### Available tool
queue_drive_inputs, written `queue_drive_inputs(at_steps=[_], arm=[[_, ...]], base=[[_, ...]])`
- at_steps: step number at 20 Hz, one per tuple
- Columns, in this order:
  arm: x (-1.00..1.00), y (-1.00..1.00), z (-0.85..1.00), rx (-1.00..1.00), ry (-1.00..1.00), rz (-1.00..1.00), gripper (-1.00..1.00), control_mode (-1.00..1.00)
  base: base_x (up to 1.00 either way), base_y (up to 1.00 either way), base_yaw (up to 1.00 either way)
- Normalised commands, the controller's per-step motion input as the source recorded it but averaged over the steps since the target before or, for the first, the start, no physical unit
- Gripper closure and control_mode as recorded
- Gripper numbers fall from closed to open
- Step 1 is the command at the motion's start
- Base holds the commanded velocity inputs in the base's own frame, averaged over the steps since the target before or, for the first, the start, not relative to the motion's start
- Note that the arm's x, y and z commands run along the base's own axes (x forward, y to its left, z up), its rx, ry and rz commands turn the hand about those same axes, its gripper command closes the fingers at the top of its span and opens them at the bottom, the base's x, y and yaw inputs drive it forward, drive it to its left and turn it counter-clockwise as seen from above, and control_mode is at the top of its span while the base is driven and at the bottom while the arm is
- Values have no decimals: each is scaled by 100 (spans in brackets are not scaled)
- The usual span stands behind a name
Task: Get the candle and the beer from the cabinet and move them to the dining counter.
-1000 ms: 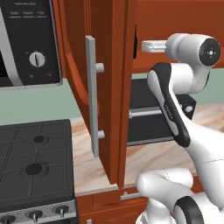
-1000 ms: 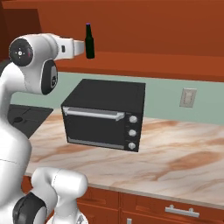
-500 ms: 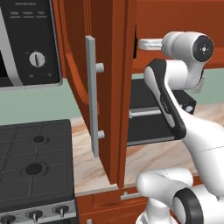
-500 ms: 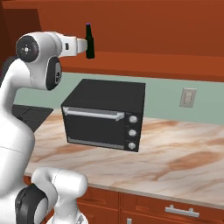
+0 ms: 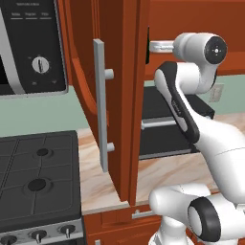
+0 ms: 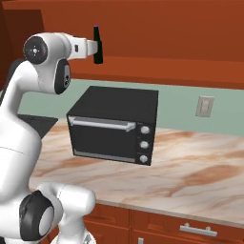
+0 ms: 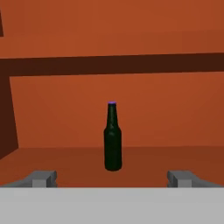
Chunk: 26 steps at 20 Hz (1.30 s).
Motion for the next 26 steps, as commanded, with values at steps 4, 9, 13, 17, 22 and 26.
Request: queue_drive_inputs(at_steps=[4, 9, 13, 17, 22, 26], arm=[[28, 0, 0, 0, 0, 0, -100, -100], [27, 0, 1, 0, 0, 0, -100, -100], [32, 0, 0, 0, 0, 0, -100, -100], [29, 0, 0, 0, 0, 0, -100, -100], [29, 0, 0, 0, -1, 1, -100, -100], [23, 0, -3, 0, 0, 1, -100, -100]], base=[[0, 0, 0], [0, 0, 0], [0, 0, 0], [0, 0, 0], [0, 0, 0], [0, 0, 0]])
